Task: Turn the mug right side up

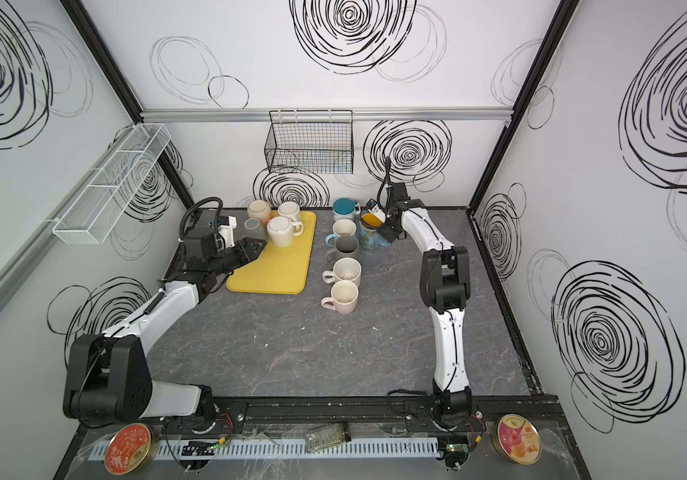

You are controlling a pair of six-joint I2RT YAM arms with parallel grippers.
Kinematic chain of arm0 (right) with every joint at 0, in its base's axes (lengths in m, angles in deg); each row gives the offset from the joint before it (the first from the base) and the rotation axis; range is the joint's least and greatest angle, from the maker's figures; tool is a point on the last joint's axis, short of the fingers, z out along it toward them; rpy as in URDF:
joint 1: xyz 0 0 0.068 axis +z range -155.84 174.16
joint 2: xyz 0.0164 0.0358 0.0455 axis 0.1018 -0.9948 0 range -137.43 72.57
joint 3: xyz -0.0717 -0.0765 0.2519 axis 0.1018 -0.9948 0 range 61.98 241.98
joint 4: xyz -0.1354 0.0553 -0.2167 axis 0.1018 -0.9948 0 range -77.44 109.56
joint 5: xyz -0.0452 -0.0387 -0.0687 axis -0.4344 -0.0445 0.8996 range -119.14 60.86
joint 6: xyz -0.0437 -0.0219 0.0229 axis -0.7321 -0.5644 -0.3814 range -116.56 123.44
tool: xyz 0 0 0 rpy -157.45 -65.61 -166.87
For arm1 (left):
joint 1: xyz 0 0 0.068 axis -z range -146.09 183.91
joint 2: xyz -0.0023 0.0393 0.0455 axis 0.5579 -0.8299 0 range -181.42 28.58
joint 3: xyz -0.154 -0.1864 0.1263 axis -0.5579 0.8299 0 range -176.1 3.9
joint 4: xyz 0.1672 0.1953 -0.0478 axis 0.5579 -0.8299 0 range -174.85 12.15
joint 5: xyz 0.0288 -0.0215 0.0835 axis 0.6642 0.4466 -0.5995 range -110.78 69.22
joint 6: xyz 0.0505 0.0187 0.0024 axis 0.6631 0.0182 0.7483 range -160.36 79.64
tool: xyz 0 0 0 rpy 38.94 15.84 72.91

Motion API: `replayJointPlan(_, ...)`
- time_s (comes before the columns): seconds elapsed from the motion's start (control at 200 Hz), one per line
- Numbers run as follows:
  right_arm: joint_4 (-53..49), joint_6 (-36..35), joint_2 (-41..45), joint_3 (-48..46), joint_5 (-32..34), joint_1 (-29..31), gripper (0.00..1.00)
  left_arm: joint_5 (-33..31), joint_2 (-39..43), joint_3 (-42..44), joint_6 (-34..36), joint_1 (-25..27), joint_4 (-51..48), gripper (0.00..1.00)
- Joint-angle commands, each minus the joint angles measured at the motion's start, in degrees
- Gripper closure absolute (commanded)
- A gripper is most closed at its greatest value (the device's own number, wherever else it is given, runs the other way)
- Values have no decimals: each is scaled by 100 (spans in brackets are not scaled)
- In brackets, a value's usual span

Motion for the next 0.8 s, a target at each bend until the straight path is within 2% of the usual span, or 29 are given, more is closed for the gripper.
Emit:
replayJointPlan(0.0,-185,-55,-80,432,-24,-52,33,-293,126,-246,273,-104,-279,60)
replayJointPlan(0.16,-322,29,26,565,-318,-37,33,-708,-109,-718,641,-204,-881,57)
replayJointPlan(0.36,-522,130,416,385,-527,53,33,-1575,-619,-1619,1177,-323,-1583,52)
replayJointPlan(0.63,-447,484,1024,-32,-816,79,34,-1999,-2017,-3030,1181,-461,-2016,52)
replayJointPlan(0.69,-259,676,1180,-222,-895,105,34,-2312,-2348,-3384,1170,-378,-2274,52)
replayJointPlan(0.796,504,1124,1471,-827,-1141,182,34,-3258,-2866,-4036,988,-127,-3122,51)
